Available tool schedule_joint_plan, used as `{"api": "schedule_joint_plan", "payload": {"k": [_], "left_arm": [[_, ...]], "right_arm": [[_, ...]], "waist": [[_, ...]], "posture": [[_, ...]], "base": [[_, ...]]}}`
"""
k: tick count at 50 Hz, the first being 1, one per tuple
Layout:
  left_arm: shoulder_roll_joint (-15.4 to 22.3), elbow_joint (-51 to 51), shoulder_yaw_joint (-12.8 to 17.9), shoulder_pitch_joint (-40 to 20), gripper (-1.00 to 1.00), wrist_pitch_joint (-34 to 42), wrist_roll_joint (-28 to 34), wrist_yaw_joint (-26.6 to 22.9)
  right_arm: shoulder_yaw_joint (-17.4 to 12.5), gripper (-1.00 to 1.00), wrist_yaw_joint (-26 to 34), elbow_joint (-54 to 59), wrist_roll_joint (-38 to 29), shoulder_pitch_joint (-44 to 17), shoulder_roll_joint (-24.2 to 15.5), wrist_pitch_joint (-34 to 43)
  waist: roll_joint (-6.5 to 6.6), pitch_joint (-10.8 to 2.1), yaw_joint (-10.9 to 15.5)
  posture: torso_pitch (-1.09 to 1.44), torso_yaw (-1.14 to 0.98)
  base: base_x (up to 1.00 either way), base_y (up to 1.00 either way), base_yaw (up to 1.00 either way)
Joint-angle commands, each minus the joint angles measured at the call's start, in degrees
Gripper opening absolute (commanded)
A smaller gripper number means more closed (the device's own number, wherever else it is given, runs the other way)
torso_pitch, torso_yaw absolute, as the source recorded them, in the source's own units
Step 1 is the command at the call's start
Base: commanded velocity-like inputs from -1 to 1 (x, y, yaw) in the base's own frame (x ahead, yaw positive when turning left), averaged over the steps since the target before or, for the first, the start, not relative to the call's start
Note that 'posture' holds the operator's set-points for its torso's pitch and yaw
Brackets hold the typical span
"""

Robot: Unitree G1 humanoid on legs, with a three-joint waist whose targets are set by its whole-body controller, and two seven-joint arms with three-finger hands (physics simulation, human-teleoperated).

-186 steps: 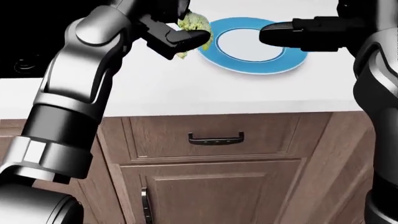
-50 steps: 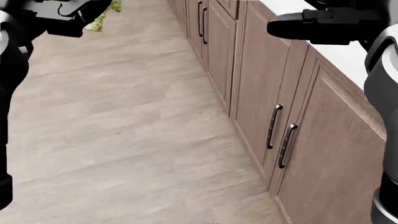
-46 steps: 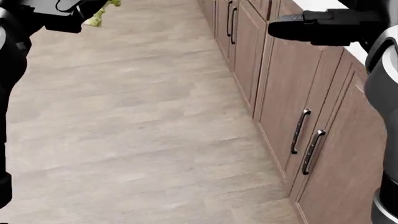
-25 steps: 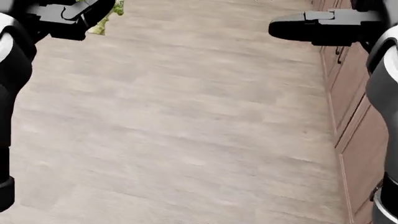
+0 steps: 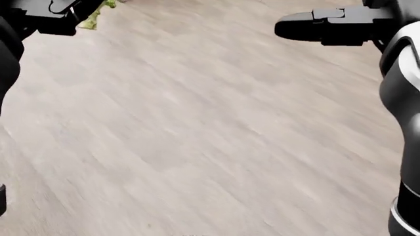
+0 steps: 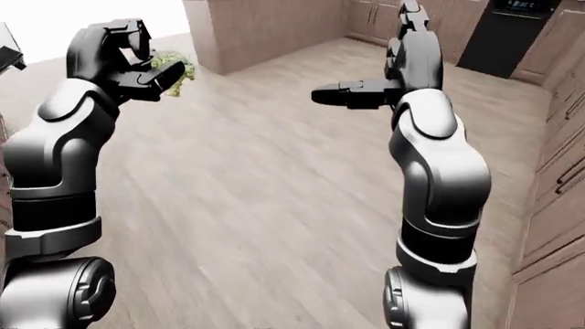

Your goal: Place the broccoli on the rack of the oven.

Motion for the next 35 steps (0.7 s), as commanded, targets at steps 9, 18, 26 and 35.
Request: {"api": "schedule_joint_plan", "payload": {"k": [9, 18, 26, 35], "left_arm": [[0.31, -2.73, 0.28, -2.19, -1.0, -1.7, -0.59, 0.02], [0.41, -2.61, 0.4, -2.16, -1.0, -1.8, -0.7, 0.12], [0.49, -1.75, 0.39, -2.33, -1.0, -2.44, -0.71, 0.07], [0.51, -2.4, 0.39, -2.25, -1.0, -1.86, -0.89, 0.28]], "right_arm": [[-0.82, 1.0, -0.31, -1.24, -0.3, -1.57, -0.73, -1.13], [-0.88, 1.0, -0.41, -1.76, -0.2, -1.71, -0.8, -0.57], [-0.93, 1.0, -0.37, -1.31, -0.13, -1.8, -0.88, -1.02], [-1.05, 1.0, -0.73, -1.89, 0.04, -1.94, -0.83, -0.44]], "waist": [[0.74, -2.28, -0.01], [9.86, -3.85, -0.38], [3.9, -1.76, 0.51], [-1.42, -1.87, -0.17]], "posture": [[0.0, 0.0], [0.0, 0.0], [0.0, 0.0], [0.0, 0.0]], "base": [[-0.08, 0.0, 1.0], [-0.08, 0.0, 1.0], [-0.07, 0.0, 1.0], [-0.08, 0.0, 1.0]]}}
